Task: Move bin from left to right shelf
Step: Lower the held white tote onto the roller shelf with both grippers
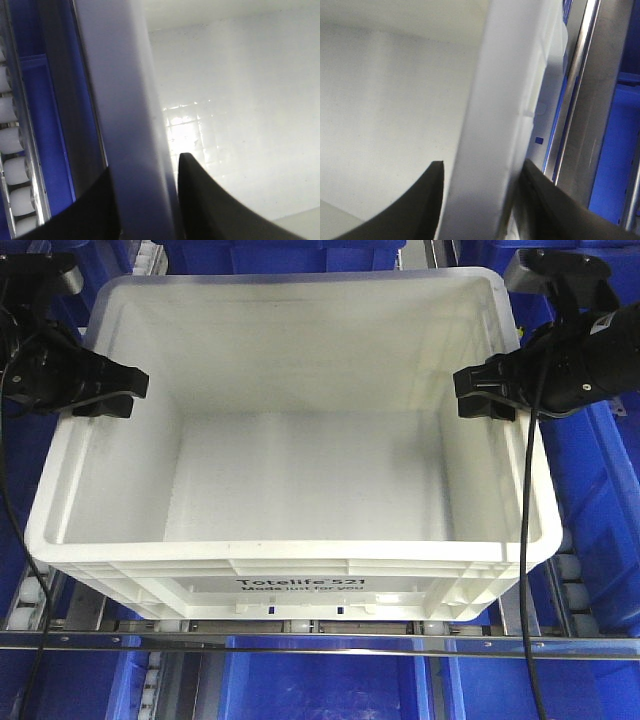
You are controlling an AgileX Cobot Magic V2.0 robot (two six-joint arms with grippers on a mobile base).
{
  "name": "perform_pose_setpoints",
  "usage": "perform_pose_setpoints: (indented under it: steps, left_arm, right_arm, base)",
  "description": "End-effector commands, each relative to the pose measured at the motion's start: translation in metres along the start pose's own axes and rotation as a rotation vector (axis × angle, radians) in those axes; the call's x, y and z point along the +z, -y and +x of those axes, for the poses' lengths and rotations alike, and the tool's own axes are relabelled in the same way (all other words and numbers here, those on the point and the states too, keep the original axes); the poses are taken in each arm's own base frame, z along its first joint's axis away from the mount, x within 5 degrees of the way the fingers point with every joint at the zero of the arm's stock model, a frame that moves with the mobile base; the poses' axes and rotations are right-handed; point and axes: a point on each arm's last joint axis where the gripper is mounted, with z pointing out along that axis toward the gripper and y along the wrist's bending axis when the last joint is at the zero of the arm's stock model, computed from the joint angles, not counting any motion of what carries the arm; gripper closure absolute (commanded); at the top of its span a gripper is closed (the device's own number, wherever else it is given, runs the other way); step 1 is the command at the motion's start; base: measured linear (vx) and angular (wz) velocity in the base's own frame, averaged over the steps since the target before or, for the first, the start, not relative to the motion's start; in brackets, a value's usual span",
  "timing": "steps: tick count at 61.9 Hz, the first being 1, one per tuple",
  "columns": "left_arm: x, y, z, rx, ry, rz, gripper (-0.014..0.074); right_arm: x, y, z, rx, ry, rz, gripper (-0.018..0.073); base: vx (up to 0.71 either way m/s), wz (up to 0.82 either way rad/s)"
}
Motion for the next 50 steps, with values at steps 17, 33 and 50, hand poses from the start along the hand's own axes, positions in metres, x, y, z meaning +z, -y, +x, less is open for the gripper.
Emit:
perform_pose_setpoints:
  steps: [17, 33, 50]
  left_arm:
    - [-0.016, 0.007, -0.021, 0.017, 0.184, 0.027, 0.0601]
    - [-0.015, 0.007, -0.021, 0.015, 0.189, 0.026, 0.0601]
    - [-0.009, 0.006, -0.021, 0.013, 0.169, 0.026, 0.0601]
  right_arm:
    - [-0.007, -0.003, -0.015, -0.011, 0.107, -0.019, 0.0564]
    - [-0.006, -0.002, -0.018, -0.021, 0.138, -0.007, 0.0564]
    - [0.000, 0.000, -0.018, -0.023, 0.117, -0.007, 0.0564]
  base:
    - [0.00, 0.00]
    - [0.00, 0.00]
    - [0.00, 0.00]
